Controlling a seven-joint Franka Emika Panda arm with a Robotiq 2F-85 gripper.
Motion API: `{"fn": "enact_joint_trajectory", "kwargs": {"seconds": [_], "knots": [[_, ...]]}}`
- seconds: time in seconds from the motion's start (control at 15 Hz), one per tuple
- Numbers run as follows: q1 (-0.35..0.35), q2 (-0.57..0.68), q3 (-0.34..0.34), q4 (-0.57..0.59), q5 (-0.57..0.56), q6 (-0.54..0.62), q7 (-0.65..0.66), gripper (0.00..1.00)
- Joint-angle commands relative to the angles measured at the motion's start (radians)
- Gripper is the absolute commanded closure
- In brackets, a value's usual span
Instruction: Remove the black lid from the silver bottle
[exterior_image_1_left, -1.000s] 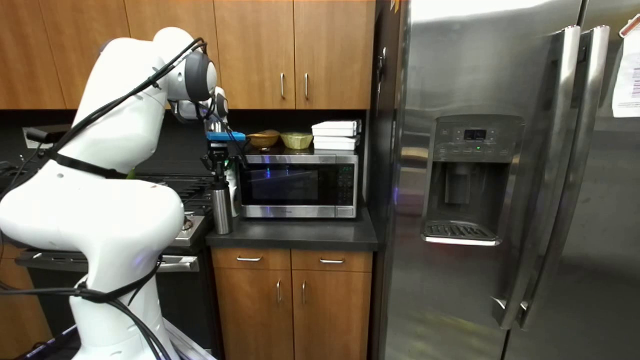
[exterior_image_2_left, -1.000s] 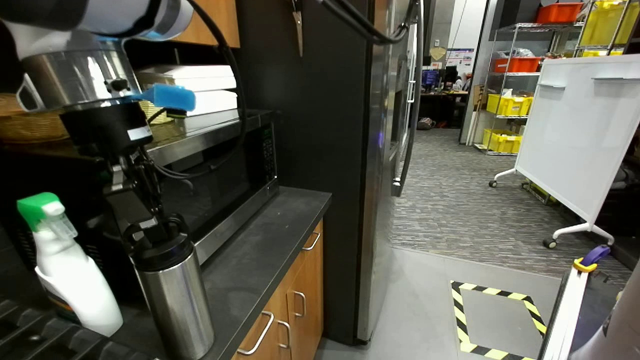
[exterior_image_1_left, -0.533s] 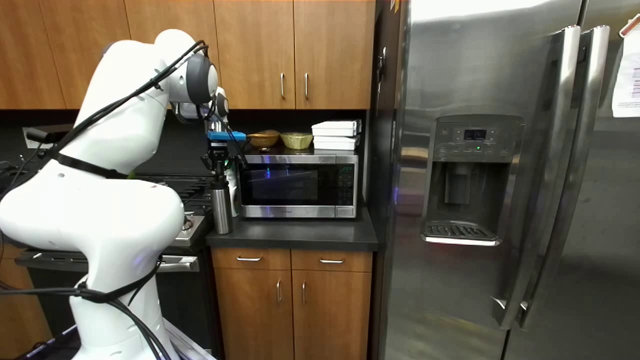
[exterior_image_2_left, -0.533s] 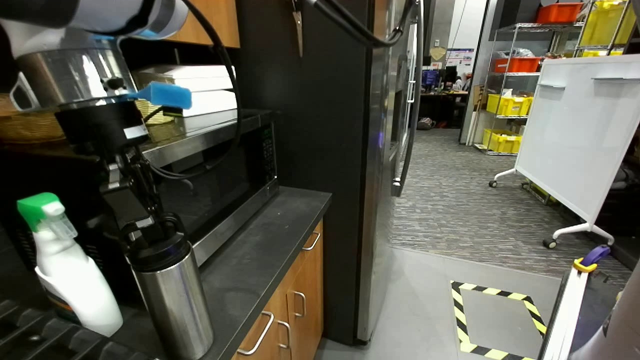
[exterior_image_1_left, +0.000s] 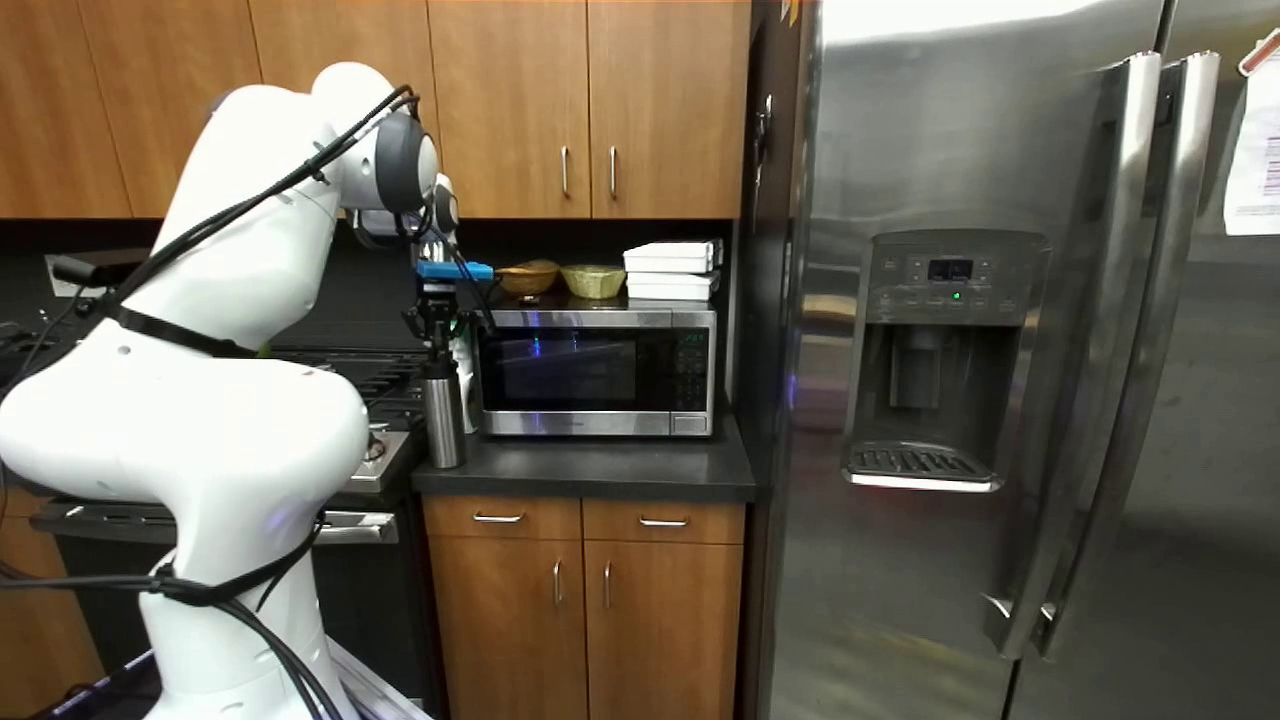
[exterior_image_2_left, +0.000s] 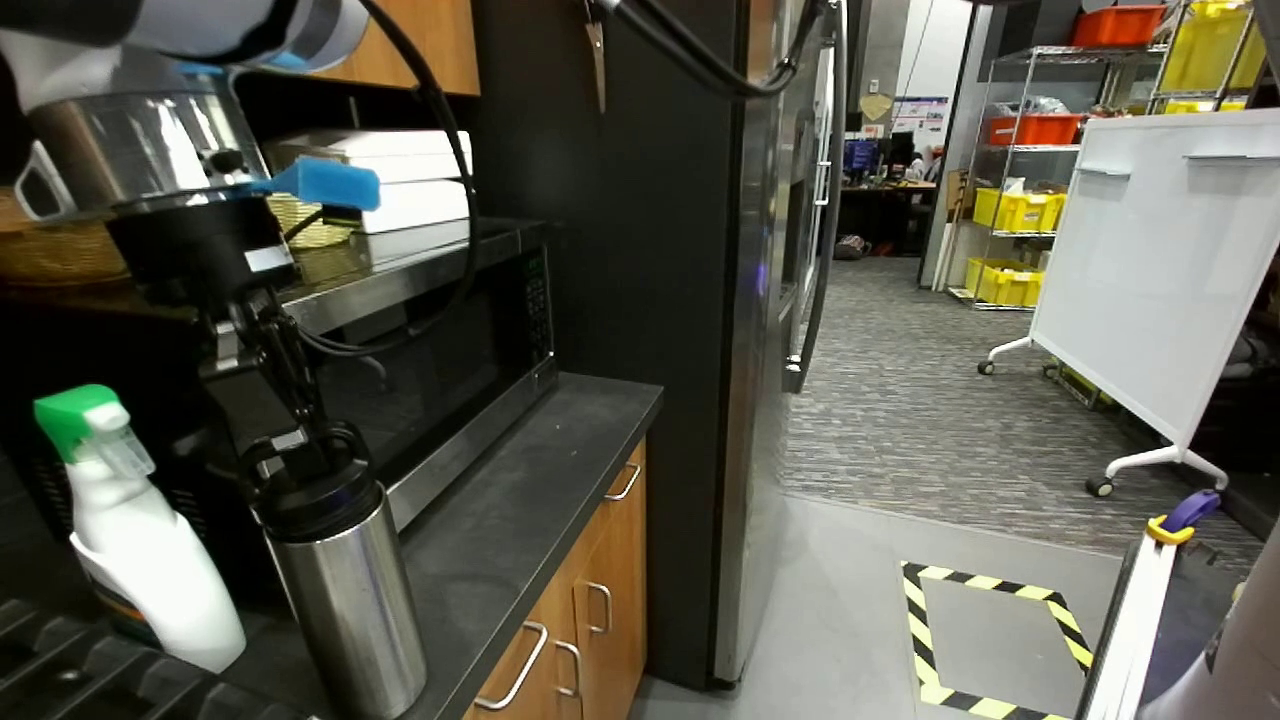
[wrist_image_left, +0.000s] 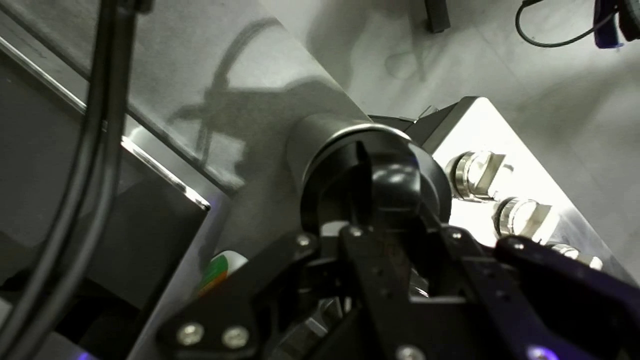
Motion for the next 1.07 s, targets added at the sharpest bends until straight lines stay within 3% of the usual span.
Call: {"fn": "enact_joint_trajectory", "kwargs": {"seconds": [0.0,1.0], "knots": [[-0.002,0.021,0.013,0.055,-0.032,-0.052,-0.029,0.94],[0.013,0.028,0.014,0.118,-0.032,-0.085,-0.039,0.94]]}}
